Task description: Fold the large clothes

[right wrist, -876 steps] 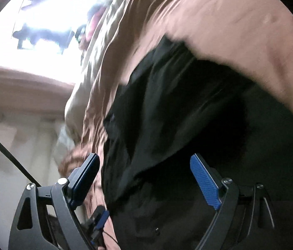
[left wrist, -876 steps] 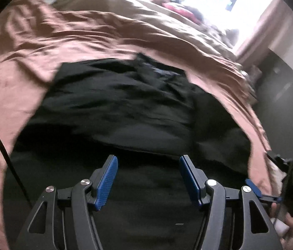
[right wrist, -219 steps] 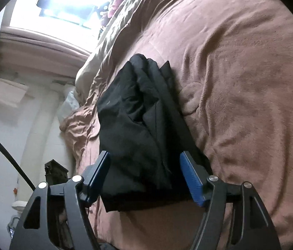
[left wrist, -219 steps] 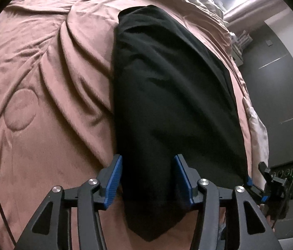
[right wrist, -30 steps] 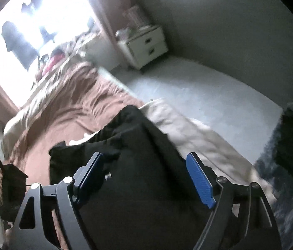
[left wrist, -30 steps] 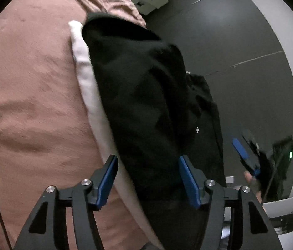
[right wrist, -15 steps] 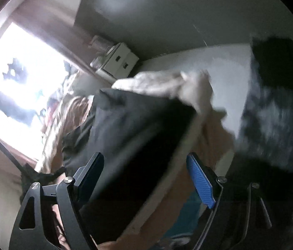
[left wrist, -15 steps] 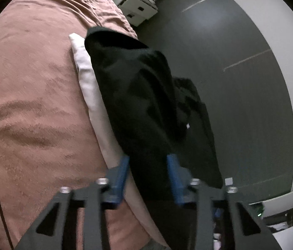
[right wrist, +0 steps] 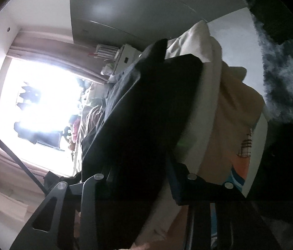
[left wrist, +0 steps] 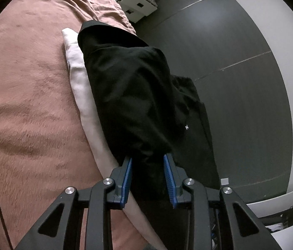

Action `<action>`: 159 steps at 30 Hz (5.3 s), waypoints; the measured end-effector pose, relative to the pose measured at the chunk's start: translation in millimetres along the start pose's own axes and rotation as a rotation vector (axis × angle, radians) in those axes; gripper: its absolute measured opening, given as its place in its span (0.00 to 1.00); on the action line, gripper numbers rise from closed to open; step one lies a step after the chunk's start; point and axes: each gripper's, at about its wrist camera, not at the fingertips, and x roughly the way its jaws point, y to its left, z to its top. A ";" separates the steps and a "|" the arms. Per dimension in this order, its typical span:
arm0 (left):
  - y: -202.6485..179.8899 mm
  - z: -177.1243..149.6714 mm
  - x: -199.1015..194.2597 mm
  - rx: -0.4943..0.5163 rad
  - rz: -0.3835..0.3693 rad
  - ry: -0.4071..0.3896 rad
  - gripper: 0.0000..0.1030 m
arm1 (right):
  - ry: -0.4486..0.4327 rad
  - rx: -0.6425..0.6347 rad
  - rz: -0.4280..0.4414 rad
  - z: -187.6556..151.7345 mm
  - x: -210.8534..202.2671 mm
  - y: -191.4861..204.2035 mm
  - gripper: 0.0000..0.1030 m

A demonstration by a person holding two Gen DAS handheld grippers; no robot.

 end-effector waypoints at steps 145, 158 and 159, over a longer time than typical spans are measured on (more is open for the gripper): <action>34.4 -550.1 -548.8 0.333 0.636 -0.830 1.00 | 0.023 -0.991 -0.087 -425.9 -218.1 182.0 1.00; 32.3 -553.8 -548.5 0.311 0.705 -0.860 1.00 | 0.025 -0.995 -0.087 -431.3 -220.4 180.2 1.00; 32.8 -553.4 -547.9 0.309 0.709 -0.858 1.00 | 0.027 -0.994 -0.088 -431.1 -219.4 180.4 1.00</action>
